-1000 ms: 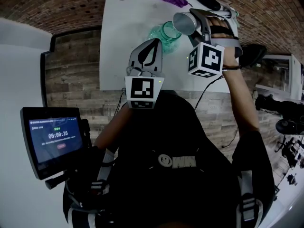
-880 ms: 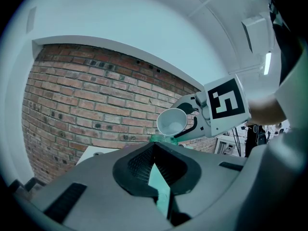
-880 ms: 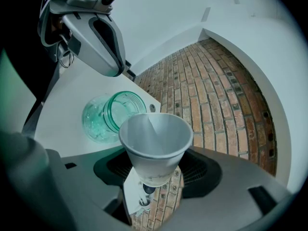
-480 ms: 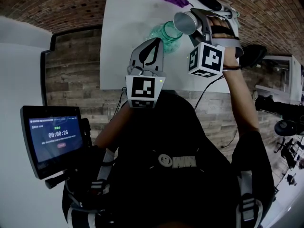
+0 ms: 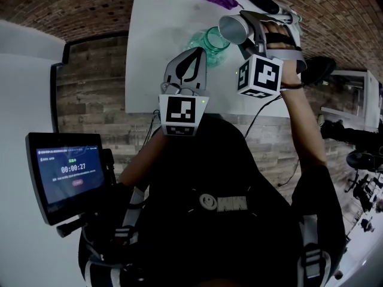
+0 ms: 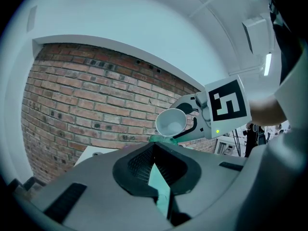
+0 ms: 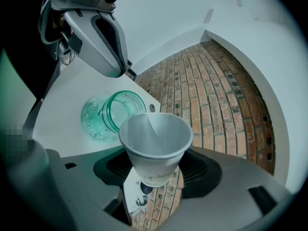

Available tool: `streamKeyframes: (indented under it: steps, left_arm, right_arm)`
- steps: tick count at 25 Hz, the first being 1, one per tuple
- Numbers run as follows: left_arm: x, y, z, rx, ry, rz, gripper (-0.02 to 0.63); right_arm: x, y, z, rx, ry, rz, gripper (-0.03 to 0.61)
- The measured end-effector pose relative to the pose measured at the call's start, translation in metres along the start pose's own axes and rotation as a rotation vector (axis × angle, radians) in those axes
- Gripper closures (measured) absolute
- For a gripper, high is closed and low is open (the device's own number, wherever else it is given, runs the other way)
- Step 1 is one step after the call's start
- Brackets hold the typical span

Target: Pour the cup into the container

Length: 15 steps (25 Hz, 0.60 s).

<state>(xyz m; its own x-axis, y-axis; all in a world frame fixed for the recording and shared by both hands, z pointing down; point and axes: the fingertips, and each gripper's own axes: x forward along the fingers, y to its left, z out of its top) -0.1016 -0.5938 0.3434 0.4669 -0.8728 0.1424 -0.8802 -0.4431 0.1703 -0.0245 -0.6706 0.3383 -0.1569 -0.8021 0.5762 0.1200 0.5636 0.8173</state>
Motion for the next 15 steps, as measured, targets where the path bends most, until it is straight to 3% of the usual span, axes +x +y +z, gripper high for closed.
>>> streamKeyframes:
  steps: [15]
  left_arm:
    - [0.0006, -0.0027, -0.0008, 0.001, 0.0, -0.007, 0.614]
  right_arm:
    - [0.0015, 0.0007, 0.0001, -0.02, 0.006, -0.005, 0.291]
